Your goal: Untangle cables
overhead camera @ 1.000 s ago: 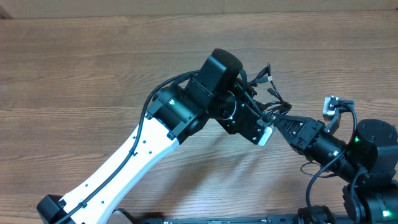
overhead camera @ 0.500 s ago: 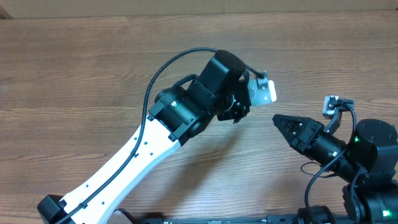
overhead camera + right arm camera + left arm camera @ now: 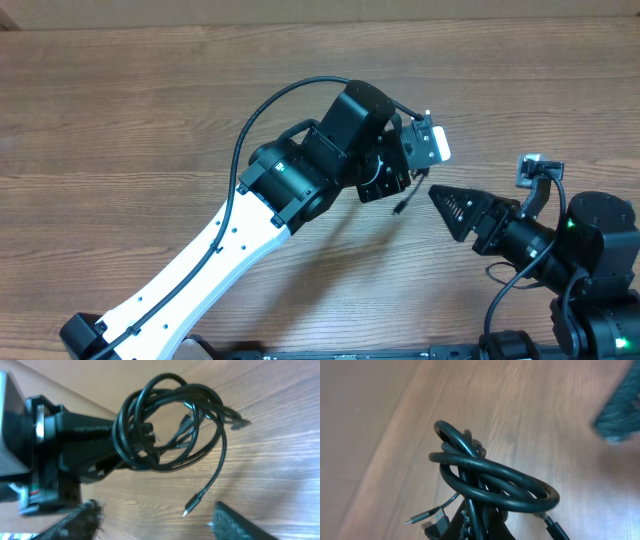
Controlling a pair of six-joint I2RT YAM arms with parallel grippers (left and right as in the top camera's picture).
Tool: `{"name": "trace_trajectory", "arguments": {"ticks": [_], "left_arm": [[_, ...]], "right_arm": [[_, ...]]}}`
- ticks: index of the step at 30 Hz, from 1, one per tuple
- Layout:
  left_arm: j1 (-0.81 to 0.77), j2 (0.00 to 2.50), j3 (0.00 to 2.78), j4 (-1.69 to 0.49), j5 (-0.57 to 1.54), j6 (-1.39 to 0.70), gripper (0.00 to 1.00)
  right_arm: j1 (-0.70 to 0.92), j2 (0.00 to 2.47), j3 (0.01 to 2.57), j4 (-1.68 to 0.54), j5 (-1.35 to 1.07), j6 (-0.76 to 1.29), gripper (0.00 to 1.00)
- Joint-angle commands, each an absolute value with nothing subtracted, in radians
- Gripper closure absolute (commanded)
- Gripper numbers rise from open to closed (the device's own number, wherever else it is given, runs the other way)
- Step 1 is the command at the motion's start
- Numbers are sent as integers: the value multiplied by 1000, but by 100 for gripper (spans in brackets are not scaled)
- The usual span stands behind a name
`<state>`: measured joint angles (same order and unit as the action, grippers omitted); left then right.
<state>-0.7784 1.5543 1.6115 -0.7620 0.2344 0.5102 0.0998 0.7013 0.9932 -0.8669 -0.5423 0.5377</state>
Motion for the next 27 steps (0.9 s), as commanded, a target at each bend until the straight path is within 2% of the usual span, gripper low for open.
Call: {"name": "trace_trajectory", "arguments": {"ticks": [1,4,13,27], "left_arm": [[-780,1541,1643,-753,377,489,96],[-780,1541,1643,-752,459,472,96],[-783,1541,1643,-755,473,273,96],[-882,1541,1643,-747,413,265,96]], "right_arm": [[102,697,1016,-867,-535,413,20],[102,697,1016,-866,-508,412,19],[102,697,1016,-817,-427,383,23],[102,725,1016,-810,-353,358,28]]}}
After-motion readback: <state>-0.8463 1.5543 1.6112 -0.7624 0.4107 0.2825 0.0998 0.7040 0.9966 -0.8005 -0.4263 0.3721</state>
